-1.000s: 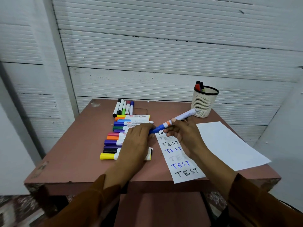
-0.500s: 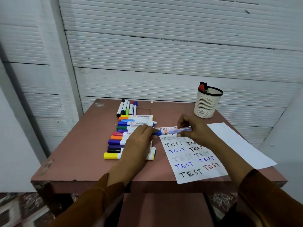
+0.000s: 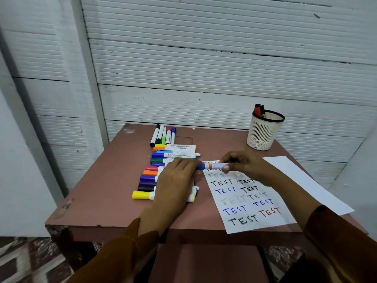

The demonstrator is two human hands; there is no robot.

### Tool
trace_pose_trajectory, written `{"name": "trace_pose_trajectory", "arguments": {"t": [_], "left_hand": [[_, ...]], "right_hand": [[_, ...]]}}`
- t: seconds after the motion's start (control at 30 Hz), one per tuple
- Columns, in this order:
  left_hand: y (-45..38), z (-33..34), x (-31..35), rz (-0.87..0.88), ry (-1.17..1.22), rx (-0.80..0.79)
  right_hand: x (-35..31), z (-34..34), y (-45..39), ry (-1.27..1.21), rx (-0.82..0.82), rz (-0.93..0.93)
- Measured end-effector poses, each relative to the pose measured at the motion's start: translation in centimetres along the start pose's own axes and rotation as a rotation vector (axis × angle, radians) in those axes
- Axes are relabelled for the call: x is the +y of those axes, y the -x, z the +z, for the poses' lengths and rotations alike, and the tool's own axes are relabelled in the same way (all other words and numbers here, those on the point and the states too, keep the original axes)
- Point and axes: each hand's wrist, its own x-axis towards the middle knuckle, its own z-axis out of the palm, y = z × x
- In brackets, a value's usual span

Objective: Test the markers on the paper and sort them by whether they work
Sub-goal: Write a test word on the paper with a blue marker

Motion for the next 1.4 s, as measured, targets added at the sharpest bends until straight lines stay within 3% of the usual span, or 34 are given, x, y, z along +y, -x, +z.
{"name": "trace_pose_trajectory", "arguments": {"t": [0.1, 0.23, 0.63, 1.07, 1.4], "left_hand": [[-0.2, 0.0, 0.2, 0.001, -0.079, 0.088], [-0.3, -0.4, 0.7, 0.016, -0.127, 0.117], [-0.2, -0.6, 0.4, -0.092, -0.106, 0.176], [-1.0, -2.2, -0.1, -0.178, -0.026, 0.232], [-3.5, -4.8, -6.5, -0.545, 0.223, 0.226]], "right_hand": [[-0.7, 0.6, -1.2, 0.019, 0.151, -0.019], [-2.3, 3.3, -3.9, 0.235, 0.275, -0.083], [-3.9, 7.5, -6.7, 0.564, 0.183, -0.014], [-2.4, 5.6, -6.4, 0.425, 0.262, -0.069], [-3.2, 4.6, -10.7, 0.467, 0.128, -0.055]]}}
